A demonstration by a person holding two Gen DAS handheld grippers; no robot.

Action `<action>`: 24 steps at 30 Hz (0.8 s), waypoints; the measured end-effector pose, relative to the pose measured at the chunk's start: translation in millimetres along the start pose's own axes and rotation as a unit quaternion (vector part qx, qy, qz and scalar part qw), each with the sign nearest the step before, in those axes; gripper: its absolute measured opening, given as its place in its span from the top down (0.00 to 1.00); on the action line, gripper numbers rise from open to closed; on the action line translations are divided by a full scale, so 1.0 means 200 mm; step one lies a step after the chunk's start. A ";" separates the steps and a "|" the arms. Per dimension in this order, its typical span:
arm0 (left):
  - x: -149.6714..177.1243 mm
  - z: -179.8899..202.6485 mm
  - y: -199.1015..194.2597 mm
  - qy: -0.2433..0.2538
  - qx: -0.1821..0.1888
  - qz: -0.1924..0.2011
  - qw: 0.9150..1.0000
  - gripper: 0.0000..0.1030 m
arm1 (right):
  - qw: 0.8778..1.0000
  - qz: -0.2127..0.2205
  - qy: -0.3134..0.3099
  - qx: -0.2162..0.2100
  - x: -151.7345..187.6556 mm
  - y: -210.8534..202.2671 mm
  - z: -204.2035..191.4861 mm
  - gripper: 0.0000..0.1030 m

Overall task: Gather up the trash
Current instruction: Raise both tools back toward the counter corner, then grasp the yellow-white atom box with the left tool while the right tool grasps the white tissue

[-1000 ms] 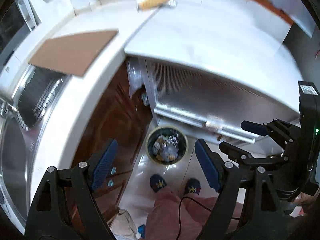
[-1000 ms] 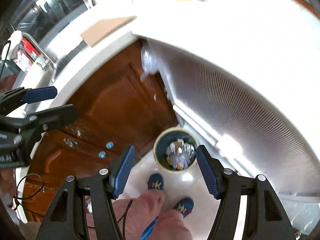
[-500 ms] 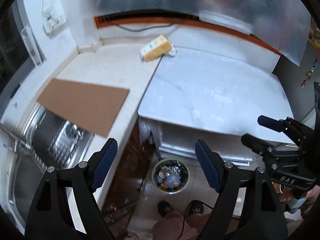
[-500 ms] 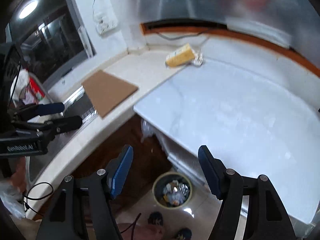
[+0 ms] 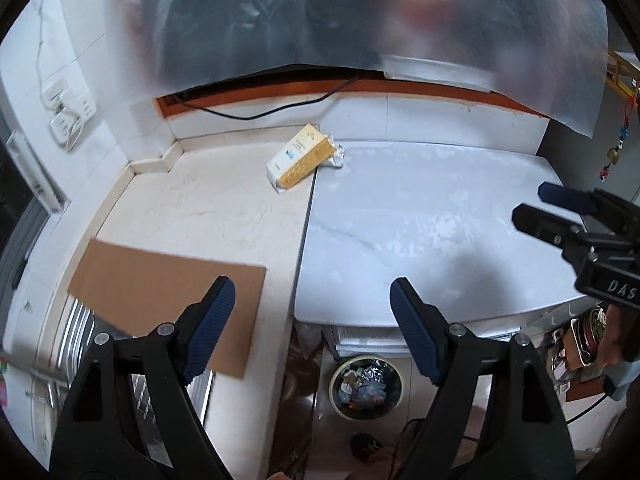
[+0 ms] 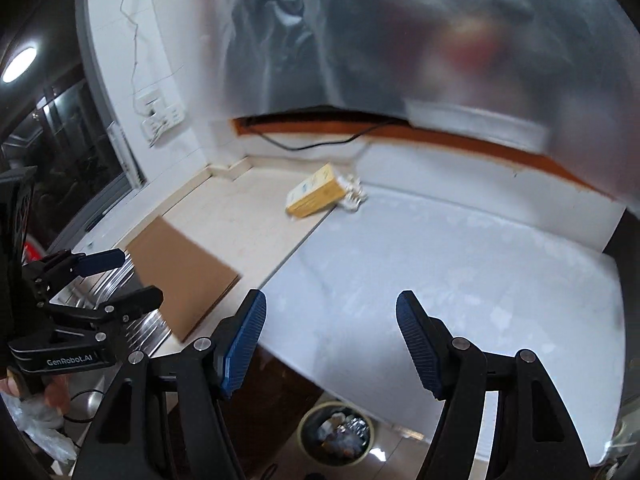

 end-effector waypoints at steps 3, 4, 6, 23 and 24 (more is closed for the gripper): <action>-0.08 -0.04 0.07 0.004 -0.001 -0.003 1.000 0.25 | 1.000 0.009 -0.012 0.014 -0.12 0.03 -0.02 0.33; -0.11 -0.05 0.10 0.004 -0.002 -0.004 1.000 0.25 | 1.000 0.009 -0.017 0.017 -0.17 0.05 -0.03 0.33; -0.17 -0.07 0.17 0.001 -0.003 -0.008 1.000 0.25 | 0.999 0.009 -0.027 0.020 -0.24 0.10 -0.04 0.28; -0.55 -0.22 1.32 -0.061 -0.082 -0.100 0.990 0.25 | 0.994 -0.081 -0.059 -0.049 -0.78 1.18 0.20 0.26; -0.56 -0.21 1.37 -0.062 -0.086 -0.098 0.990 0.25 | 0.993 -0.087 -0.059 -0.051 -0.78 1.25 0.22 0.26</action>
Point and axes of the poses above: each gripper's, at about its wrist camera, not at the fingertips, and y roughly the way its jaws point, z to its right, x to its underside, the point moved 5 cm from there along y, roughly the way its jaws point, and after that the axes turned 7 degrees about y, right-handed, at the moved point
